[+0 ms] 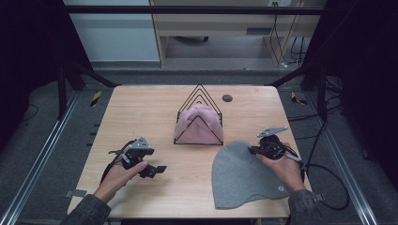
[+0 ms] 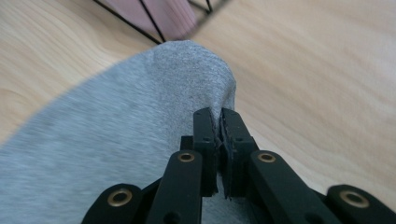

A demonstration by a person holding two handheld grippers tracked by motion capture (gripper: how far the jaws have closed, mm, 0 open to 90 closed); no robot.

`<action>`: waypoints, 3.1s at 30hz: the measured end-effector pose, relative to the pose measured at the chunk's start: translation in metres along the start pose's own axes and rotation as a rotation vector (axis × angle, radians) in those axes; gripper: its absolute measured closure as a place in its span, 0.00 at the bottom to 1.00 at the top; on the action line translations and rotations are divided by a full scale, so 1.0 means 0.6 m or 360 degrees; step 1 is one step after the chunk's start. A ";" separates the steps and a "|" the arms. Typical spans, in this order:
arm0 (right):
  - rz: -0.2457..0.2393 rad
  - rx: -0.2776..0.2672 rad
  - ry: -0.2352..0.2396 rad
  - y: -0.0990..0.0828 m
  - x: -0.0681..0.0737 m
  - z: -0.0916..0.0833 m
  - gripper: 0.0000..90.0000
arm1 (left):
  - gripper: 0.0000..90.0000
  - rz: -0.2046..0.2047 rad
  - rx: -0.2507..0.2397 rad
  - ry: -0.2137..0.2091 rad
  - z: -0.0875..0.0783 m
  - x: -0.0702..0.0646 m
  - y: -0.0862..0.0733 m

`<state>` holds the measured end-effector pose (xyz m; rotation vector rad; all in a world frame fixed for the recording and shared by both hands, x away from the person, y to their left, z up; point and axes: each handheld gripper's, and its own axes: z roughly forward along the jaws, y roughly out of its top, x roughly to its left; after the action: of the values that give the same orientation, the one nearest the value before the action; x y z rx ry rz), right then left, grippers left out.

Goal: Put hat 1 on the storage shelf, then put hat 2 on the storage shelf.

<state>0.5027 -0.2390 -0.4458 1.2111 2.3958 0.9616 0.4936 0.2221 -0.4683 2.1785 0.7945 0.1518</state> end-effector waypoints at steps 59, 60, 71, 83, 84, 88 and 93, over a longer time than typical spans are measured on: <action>-0.0664 -0.0523 0.0288 0.220 0.216 -0.166 0.96 | 0.10 0.0234 -0.0074 -0.0128 -0.028 -0.046 0.065; -0.0668 -0.0524 0.0290 0.223 0.217 -0.169 0.96 | 0.10 0.0246 -0.0077 -0.0127 -0.030 -0.046 0.071; -0.0732 -0.0522 0.0292 0.253 0.236 -0.189 0.96 | 0.12 0.0300 -0.0119 -0.0120 -0.041 -0.055 0.127; -0.0757 -0.0519 0.0301 0.267 0.251 -0.190 0.96 | 0.27 0.0329 -0.0165 -0.0147 -0.031 -0.057 0.162; -0.0757 -0.0517 0.0302 0.268 0.251 -0.189 0.96 | 0.30 0.0325 -0.0169 -0.0150 -0.026 -0.056 0.164; -0.0747 -0.0503 0.0300 0.264 0.250 -0.183 0.96 | 0.47 0.0328 -0.0188 -0.0144 -0.004 -0.055 0.166; -0.0710 -0.0493 0.0288 0.254 0.240 -0.177 0.96 | 0.78 0.0386 -0.0154 -0.0168 0.011 -0.065 0.168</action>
<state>0.4519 -0.1057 -0.2588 0.4707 2.3788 1.2642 0.5147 0.1458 -0.3944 2.1654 0.4531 0.1916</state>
